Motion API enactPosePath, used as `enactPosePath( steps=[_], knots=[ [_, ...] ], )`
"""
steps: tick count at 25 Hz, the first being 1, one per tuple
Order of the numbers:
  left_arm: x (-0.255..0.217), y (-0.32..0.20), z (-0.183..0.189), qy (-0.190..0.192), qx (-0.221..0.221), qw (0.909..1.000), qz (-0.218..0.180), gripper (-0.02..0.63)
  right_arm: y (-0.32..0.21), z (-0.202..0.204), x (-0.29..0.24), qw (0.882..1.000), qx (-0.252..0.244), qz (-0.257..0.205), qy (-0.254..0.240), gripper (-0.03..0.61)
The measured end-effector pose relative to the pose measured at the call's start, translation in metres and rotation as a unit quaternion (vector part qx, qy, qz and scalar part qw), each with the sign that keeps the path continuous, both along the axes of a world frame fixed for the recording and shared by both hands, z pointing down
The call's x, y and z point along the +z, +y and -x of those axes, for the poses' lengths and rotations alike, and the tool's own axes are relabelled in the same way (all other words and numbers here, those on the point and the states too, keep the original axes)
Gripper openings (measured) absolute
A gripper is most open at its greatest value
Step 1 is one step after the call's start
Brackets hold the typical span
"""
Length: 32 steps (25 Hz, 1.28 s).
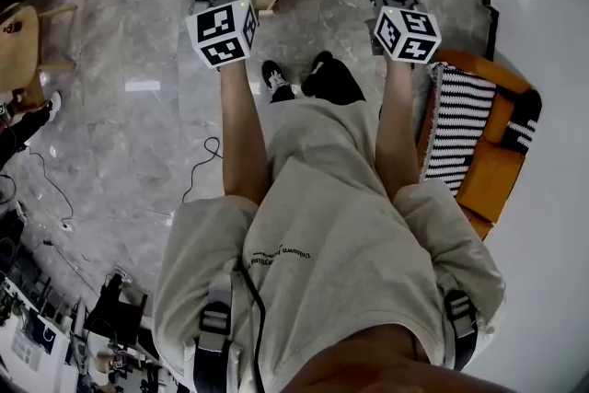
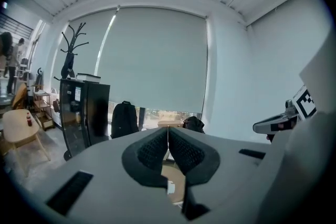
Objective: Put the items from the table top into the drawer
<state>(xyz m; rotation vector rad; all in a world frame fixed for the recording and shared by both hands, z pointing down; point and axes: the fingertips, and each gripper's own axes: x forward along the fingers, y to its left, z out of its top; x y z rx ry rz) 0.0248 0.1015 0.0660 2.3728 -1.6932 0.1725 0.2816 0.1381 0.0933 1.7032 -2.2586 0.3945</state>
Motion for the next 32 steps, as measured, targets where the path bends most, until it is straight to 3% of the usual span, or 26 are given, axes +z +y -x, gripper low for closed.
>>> enactPosePath(
  steps=[4,9,16,24,32],
  knots=[
    [0.004,-0.015,-0.012,0.007,0.009,0.9999,0.003,0.021,-0.009,-0.024,-0.003,1.0,0.024,-0.003,-0.001,0.035],
    [0.007,-0.032,-0.016,-0.011,0.004,0.9999,0.003,0.021,-0.039,-0.038,0.009,0.999,0.026,0.002,-0.018,0.035],
    [-0.011,-0.091,-0.005,-0.027,-0.039,0.9988,-0.006,0.021,-0.132,-0.022,0.009,0.998,-0.022,0.0,-0.052,0.035],
    [0.017,-0.174,0.008,-0.028,-0.078,0.9961,0.03,0.021,-0.25,0.001,0.031,0.995,-0.069,0.023,-0.067,0.035],
    [0.043,-0.221,0.027,-0.024,-0.163,0.9841,0.067,0.021,-0.356,0.034,0.049,0.985,-0.152,0.049,-0.072,0.035]
  ],
)
